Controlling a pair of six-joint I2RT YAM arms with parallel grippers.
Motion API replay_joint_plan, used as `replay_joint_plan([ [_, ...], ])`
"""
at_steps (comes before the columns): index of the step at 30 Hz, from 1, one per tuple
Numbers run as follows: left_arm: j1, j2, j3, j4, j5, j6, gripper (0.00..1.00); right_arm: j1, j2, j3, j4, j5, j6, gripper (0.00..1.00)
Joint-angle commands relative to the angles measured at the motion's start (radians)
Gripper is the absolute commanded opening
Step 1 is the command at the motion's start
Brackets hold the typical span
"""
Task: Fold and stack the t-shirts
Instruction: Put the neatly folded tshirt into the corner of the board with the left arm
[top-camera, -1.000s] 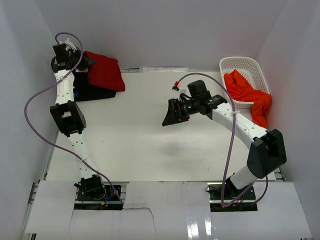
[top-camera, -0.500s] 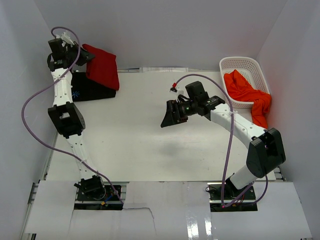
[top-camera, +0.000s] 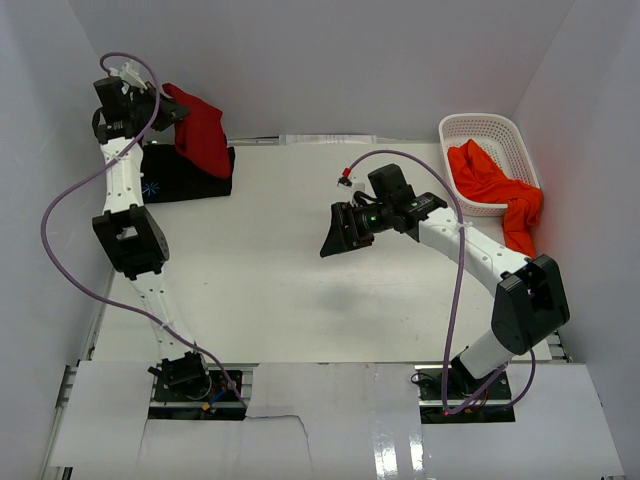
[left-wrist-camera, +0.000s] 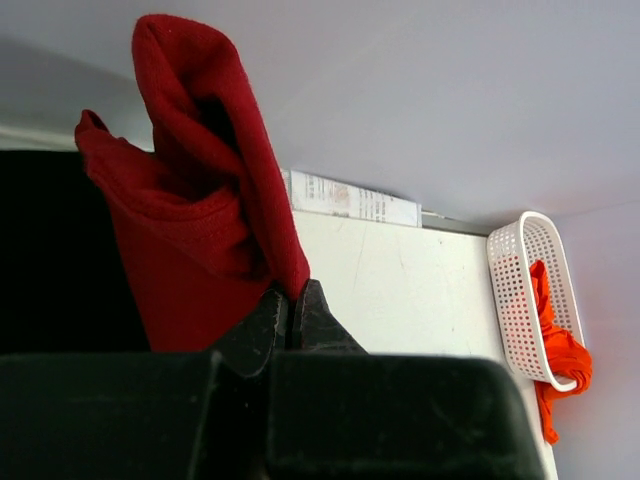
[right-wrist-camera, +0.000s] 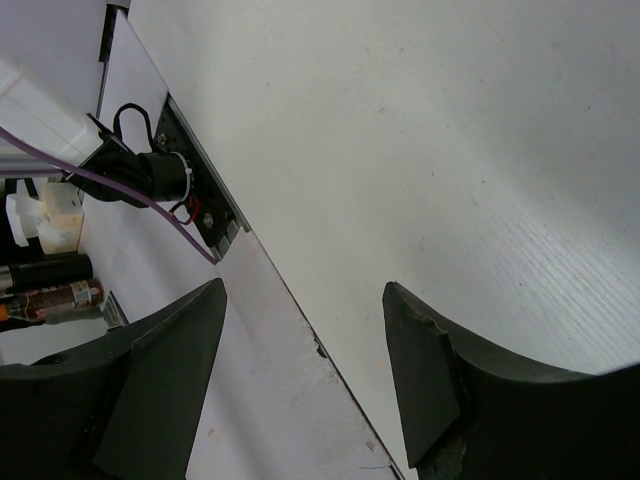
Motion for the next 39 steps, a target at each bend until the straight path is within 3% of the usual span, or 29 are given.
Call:
replay_joint_plan([
  [1, -0.005, -0.041, 0.014, 0.045, 0.042, -0.007, 0.0, 0.005, 0.0, -0.004, 0.03, 0.0, 0.006, 0.7],
  [18, -0.019, -0.013, -0.05, 0.033, -0.034, 0.048, 0.0, 0.014, -0.012, -0.021, 0.037, 0.0, 0.009, 0.7],
  [29, -0.008, 0.002, -0.05, -0.019, -0.3, 0.16, 0.0, 0.021, 0.009, -0.007, 0.024, -0.009, 0.009, 0.7],
  [39, 0.017, 0.09, -0.044, 0.024, -0.409, 0.172, 0.0, 0.025, 0.052, -0.001, 0.016, -0.029, 0.02, 0.7],
])
